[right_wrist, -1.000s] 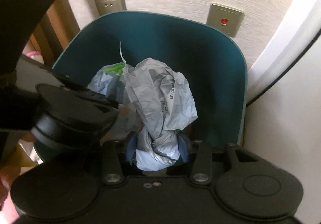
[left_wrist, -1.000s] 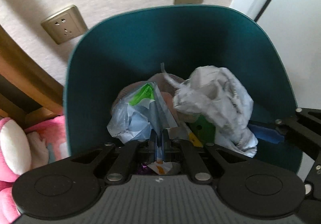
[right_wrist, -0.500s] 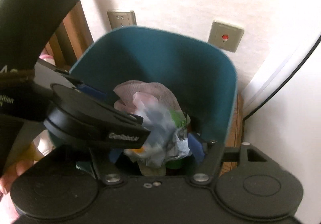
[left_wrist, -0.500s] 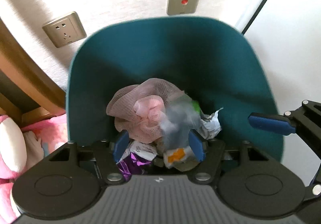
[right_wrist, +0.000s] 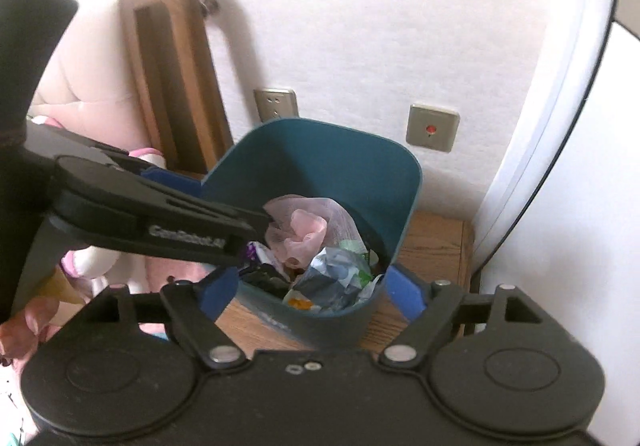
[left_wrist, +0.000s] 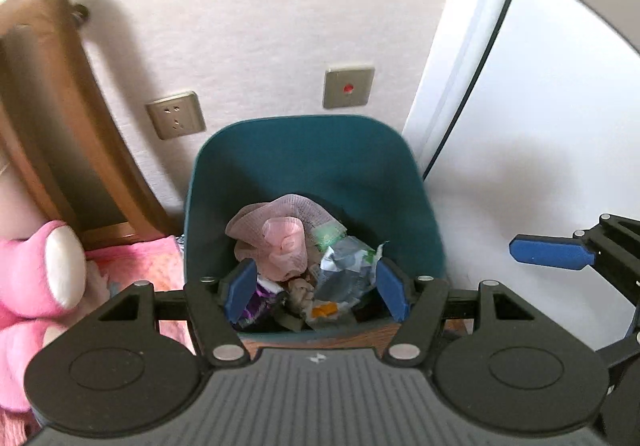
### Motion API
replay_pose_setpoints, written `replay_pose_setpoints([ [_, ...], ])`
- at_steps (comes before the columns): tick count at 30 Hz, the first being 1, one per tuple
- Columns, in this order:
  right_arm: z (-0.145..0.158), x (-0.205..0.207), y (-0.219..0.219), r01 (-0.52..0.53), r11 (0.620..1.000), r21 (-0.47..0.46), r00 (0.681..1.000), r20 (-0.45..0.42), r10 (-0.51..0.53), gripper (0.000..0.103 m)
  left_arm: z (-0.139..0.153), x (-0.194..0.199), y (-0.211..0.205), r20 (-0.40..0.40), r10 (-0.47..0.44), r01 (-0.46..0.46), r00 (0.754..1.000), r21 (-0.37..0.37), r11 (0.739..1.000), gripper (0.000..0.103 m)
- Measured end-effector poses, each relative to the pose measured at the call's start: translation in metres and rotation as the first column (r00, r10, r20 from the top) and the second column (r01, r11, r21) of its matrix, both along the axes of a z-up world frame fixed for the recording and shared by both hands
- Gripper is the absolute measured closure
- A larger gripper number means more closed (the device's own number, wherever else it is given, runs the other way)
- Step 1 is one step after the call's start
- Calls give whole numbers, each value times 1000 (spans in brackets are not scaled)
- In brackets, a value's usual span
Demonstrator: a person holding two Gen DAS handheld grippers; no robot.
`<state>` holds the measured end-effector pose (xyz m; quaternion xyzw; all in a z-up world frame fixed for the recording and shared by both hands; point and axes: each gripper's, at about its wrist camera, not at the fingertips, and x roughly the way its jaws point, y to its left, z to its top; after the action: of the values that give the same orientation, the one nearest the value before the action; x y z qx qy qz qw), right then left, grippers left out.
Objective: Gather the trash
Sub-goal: 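Withdraw both tools and lower them to the floor trash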
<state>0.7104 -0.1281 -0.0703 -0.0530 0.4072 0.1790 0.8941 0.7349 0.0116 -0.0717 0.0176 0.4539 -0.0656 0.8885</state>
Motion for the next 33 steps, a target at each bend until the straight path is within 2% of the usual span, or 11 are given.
replay_pose_setpoints([
  [6,18,-54,-21,-47,999,23,997,54,46,16,16,-66,-9,66,82,-82,994,-5,997,37],
  [9,22,-83,-32,-54,997,60,995,88,48,10,20,-102,-12,102,120,-121,987,-2,993,32],
  [15,12,-118,-40,-43,992,121,993,113,29,5,16,-160,-10,135,167,-168,977,-8,986,29],
  [17,4,-125,-38,-47,986,159,995,97,32,3,8,-174,-4,138,181,-180,974,-17,984,22],
  [20,-14,-136,-34,-57,983,172,995,89,42,0,-9,-192,5,136,189,-187,972,-27,982,21],
  [24,-54,-157,-30,-68,986,154,996,74,57,0,-47,-206,18,120,177,-172,977,-53,984,21],
  [27,-99,-173,-31,-58,986,155,998,40,53,0,-89,-209,26,81,165,-159,983,-77,984,18],
  [29,-134,-182,-35,-34,985,168,999,-3,35,0,-123,-211,29,42,159,-155,986,-83,984,12],
  [31,-172,-190,-37,1,986,169,998,-60,9,0,-157,-211,32,10,147,-146,989,-97,985,1],
  [33,-210,-197,-41,30,986,166,994,-108,-12,0,-192,-210,33,-18,147,-149,989,-111,983,1],
])
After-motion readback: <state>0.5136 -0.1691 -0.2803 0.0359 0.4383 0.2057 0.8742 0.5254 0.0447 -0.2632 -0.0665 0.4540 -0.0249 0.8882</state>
